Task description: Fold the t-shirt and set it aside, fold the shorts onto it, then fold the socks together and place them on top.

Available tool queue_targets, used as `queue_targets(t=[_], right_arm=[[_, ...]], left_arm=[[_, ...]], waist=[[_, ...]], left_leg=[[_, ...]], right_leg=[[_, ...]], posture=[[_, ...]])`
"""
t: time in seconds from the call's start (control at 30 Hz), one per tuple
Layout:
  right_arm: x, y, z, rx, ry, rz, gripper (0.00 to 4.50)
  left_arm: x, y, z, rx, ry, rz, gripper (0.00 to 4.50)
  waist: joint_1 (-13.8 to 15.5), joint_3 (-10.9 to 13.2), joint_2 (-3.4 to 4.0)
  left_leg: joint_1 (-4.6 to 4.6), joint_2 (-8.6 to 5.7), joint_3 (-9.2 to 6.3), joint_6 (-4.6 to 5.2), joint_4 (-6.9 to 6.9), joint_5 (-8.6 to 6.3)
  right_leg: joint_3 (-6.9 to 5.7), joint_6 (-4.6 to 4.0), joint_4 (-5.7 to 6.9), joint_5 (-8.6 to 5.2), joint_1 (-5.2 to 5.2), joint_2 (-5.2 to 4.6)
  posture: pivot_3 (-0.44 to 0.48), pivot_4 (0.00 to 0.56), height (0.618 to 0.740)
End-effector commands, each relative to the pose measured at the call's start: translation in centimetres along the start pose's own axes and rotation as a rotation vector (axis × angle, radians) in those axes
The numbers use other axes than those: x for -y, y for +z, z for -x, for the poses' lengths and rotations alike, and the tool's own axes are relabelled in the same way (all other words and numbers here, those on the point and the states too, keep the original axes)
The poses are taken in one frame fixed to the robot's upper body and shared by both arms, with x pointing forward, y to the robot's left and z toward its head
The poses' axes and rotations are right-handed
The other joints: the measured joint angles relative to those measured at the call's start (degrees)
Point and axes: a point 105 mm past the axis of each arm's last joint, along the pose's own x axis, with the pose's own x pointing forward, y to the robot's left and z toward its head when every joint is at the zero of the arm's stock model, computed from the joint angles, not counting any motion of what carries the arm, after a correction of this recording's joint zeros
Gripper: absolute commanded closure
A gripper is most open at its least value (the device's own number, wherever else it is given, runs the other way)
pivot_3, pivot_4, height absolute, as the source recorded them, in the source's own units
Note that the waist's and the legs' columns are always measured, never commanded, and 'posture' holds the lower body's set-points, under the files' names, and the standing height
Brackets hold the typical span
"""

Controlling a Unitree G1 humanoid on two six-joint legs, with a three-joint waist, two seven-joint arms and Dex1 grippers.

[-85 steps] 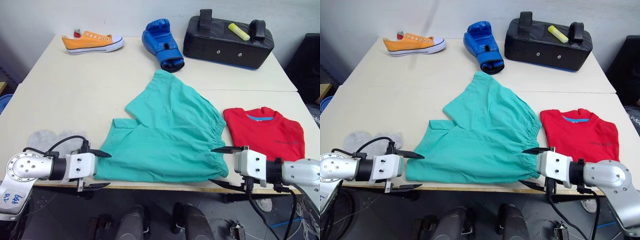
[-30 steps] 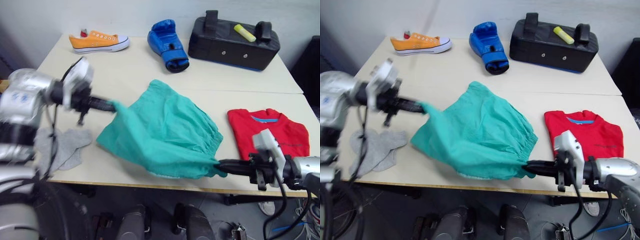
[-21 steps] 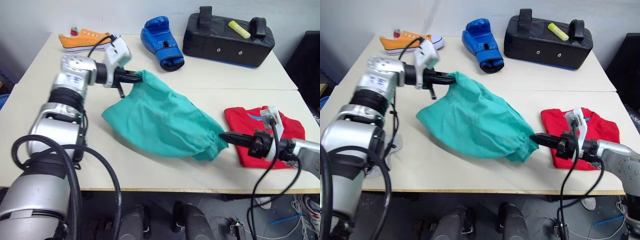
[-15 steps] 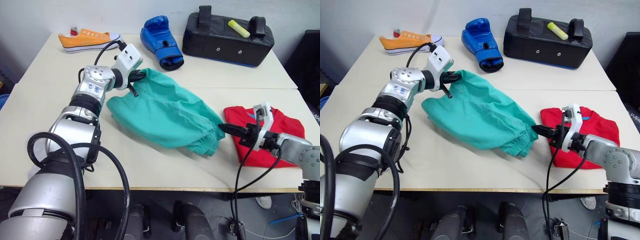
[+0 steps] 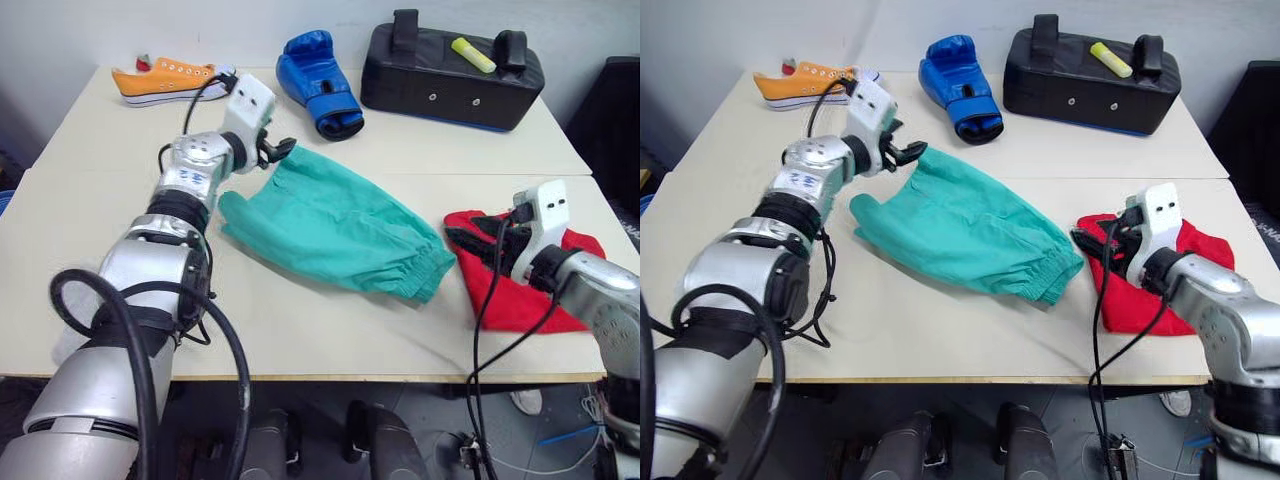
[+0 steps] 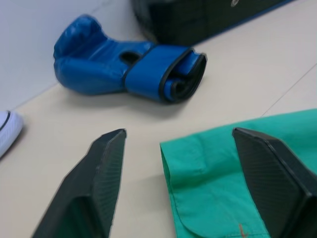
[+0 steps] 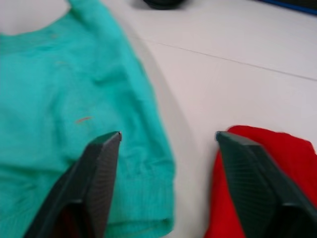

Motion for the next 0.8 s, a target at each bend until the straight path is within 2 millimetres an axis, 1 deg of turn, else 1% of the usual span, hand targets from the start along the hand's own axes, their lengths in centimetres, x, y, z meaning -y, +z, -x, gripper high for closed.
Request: queue_targets(t=[0.03, 0.1, 0.13, 0.17, 0.23, 0.3, 0.37, 0.5, 0.57, 0.63, 0.73, 0.8], right_arm=[[-4.0, 1.1, 1.6, 0.021, 0.107, 0.247, 0.09], [-6.1, -0.6, 2.1, -0.050, 0.167, 0.373, 0.04], [-6.8, -1.4, 2.2, -0.080, 0.190, 0.417, 0.04], [-7.2, -1.9, 2.2, -0.095, 0.201, 0.443, 0.04], [-8.2, -2.8, 1.8, -0.120, 0.229, 0.532, 0.04], [-8.7, -3.3, 1.1, -0.123, 0.238, 0.590, 0.04], [-8.8, -3.5, 0.3, -0.118, 0.224, 0.650, 0.04], [-8.9, -4.4, -0.8, -0.130, 0.223, 0.804, 0.04], [-8.4, -4.6, -1.6, -0.125, 0.188, 0.886, 0.04], [-7.9, -4.9, -2.3, -0.127, 0.160, 0.952, 0.04], [-7.5, -6.2, -3.0, -0.163, 0.168, 1.013, 0.04], [-7.1, -6.8, -3.5, -0.173, 0.164, 1.049, 0.43]], left_arm=[[0.6, 3.8, 2.1, 0.165, -0.230, -0.126, 0.00], [2.1, 0.1, 4.9, 0.071, -0.454, -0.260, 0.00], [2.7, -2.1, 6.5, 0.003, -0.545, -0.315, 0.00], [3.1, -3.5, 7.5, -0.039, -0.599, -0.345, 0.00], [3.4, -6.8, 9.5, -0.150, -0.650, -0.426, 0.00], [3.6, -8.5, 10.4, -0.196, -0.649, -0.458, 0.00], [3.8, -9.0, 10.0, -0.188, -0.615, -0.478, 0.00], [4.6, -10.2, 9.0, -0.208, -0.585, -0.616, 0.00], [4.7, -10.4, 8.1, -0.204, -0.537, -0.664, 0.00], [4.9, -10.5, 7.2, -0.196, -0.500, -0.686, 0.00], [5.4, -10.9, 6.3, -0.201, -0.484, -0.690, 0.00], [5.7, -11.0, 5.7, -0.204, -0.467, -0.701, 0.00]], waist=[[0.01, 0.00, 0.00], [-0.18, -0.06, 0.06], [-0.40, -0.12, 0.16], [-0.91, -0.20, 0.23], [-1.53, -0.18, 0.21], [-1.46, -0.07, 0.02], [-1.23, -0.06, -0.19], [0.22, -0.11, -0.24], [0.46, -0.12, -0.25], [0.60, -0.14, -0.26], [0.80, -0.19, -0.27], [0.86, -0.39, -0.39]], left_leg=[[-0.01, -0.02, 0.05, 0.00, 0.00, 0.00], [0.03, -0.02, 0.10, 0.00, 0.00, -0.01], [0.17, 0.00, 0.24, -0.08, 0.00, -0.06], [0.25, 0.03, 0.31, -0.12, -0.01, -0.09], [0.52, 0.06, 0.44, -0.19, -0.07, -0.14], [0.54, 0.09, 0.46, -0.20, -0.04, -0.13], [0.45, 0.14, 0.33, -0.22, 0.01, -0.11], [0.32, 0.07, 0.21, -0.17, 0.09, -0.12], [0.26, 0.03, 0.21, -0.11, 0.09, -0.15], [0.21, 0.02, 0.22, -0.05, 0.11, -0.11], [0.21, -0.01, 0.25, 0.04, 0.14, -0.06], [0.27, 0.00, 0.25, 0.03, 0.13, -0.06]], right_leg=[[-0.04, 0.00, 0.02, 0.00, -0.02, 0.05], [-0.04, 0.00, 0.01, 0.00, -0.02, 0.08], [0.01, 0.00, 0.02, 0.00, 0.00, 0.04], [0.06, 0.00, 0.02, 0.00, 0.01, 0.02], [0.17, -0.11, -0.04, -0.08, 0.11, -0.02], [0.30, -0.13, 0.07, -0.10, 0.07, -0.06], [0.57, -0.22, 0.13, -0.08, -0.01, -0.09], [0.58, -0.25, 0.12, -0.05, -0.05, -0.21], [0.53, -0.23, 0.09, -0.04, -0.05, -0.27], [0.47, -0.19, 0.09, -0.02, -0.04, -0.26], [0.46, -0.12, 0.06, 0.02, -0.03, -0.25], [0.46, -0.12, 0.08, 0.02, 0.01, -0.22]], posture=[[0.000, 0.150, 0.740], [0.000, 0.150, 0.740], [0.000, 0.150, 0.740], [0.000, 0.150, 0.740], [0.000, 0.150, 0.740], [0.000, 0.150, 0.740], [0.000, 0.150, 0.740], [0.000, 0.150, 0.740], [0.000, 0.150, 0.740], [0.000, 0.150, 0.740], [0.000, 0.150, 0.740], [0.000, 0.150, 0.740]])
